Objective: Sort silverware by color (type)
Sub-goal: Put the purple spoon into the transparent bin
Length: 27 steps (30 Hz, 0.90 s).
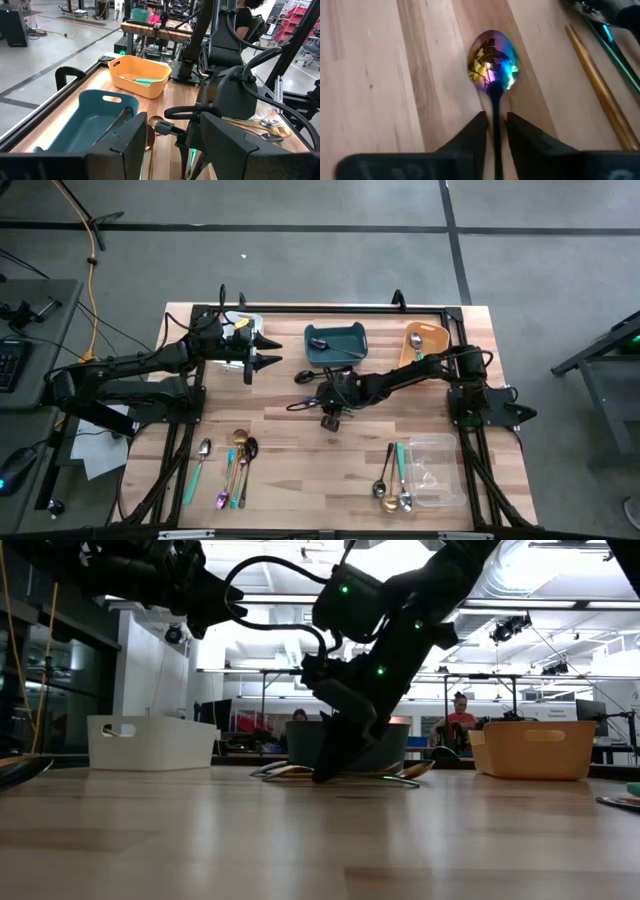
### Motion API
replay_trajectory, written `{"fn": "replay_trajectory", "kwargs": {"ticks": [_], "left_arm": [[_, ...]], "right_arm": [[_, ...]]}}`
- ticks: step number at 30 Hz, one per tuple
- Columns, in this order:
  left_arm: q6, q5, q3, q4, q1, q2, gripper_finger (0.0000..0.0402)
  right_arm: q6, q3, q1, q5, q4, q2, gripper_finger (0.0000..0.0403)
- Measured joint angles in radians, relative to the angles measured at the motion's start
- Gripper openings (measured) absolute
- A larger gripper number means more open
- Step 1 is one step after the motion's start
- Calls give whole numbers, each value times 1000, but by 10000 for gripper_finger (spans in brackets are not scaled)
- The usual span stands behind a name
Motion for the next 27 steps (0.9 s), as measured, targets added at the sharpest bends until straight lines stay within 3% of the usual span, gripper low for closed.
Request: {"fn": "replay_trajectory", "kwargs": {"ticks": [3, 8, 17, 23, 27], "left_arm": [[0, 0, 0, 0, 0, 0, 179], [0, 0, 0, 0, 0, 0, 179], [8, 9, 0, 0, -4, 0, 179], [36, 10, -8, 35, -20, 0, 179], [20, 2, -116, 326, -23, 13, 179]], "right_arm": [[-21, 0, 1, 1, -1, 1, 14], [-41, -2, -8, 3, -35, -25, 12], [-75, -31, -1, 151, -192, -214, 6], [1, -323, 5, 154, 120, -439, 5], [7, -542, 10, 156, 541, -567, 5]]}}
